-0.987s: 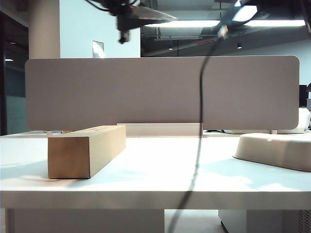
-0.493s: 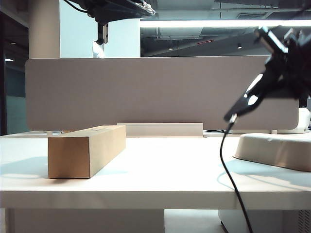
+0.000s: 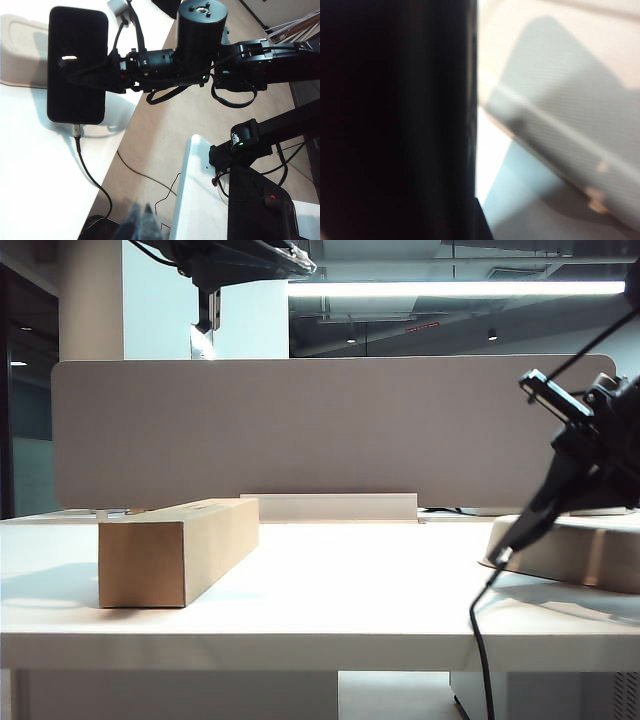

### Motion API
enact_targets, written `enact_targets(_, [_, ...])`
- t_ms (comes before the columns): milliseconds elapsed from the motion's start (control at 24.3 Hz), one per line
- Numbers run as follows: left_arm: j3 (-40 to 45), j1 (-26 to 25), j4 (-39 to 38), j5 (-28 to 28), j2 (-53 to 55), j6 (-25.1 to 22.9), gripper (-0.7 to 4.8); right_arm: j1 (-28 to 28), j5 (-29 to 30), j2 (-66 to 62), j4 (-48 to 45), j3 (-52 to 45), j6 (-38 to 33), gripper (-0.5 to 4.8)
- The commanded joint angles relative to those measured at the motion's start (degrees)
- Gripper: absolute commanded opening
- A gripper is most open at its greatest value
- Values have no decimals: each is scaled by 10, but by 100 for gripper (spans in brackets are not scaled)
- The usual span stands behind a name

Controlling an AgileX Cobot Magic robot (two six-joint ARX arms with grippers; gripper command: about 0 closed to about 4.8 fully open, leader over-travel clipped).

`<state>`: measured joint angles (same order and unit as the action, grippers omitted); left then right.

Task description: Pick up the charging cable and the phone, plug the charging cable into the charging port on the phone, and finally place them back on the table.

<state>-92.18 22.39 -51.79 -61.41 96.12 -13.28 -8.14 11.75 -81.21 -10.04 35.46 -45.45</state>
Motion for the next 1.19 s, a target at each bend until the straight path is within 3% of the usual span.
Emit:
enact_targets(41, [-2, 0, 0, -3, -3, -2, -6, 0, -21, 3, 13, 4, 0, -4])
enact_targets(329, [-2, 0, 0, -3, -3, -2, -6, 1, -45, 3, 55, 4, 0, 17])
enact_targets(411, [-2, 0, 0, -3, -3, -2, -6, 1, -52, 3, 73, 4, 0, 120])
enact_targets(493, [-2, 0, 0, -3, -3, -2, -6, 1, -57, 3, 87, 4, 0, 185])
enact_targets(863, [-2, 0, -1, -3, -3, -2, -6, 9, -58, 4, 155, 4, 10, 395])
enact_targets(1192, [-2, 0, -19, -1, -3, -2, -6, 45, -57, 77, 220, 4, 35, 401])
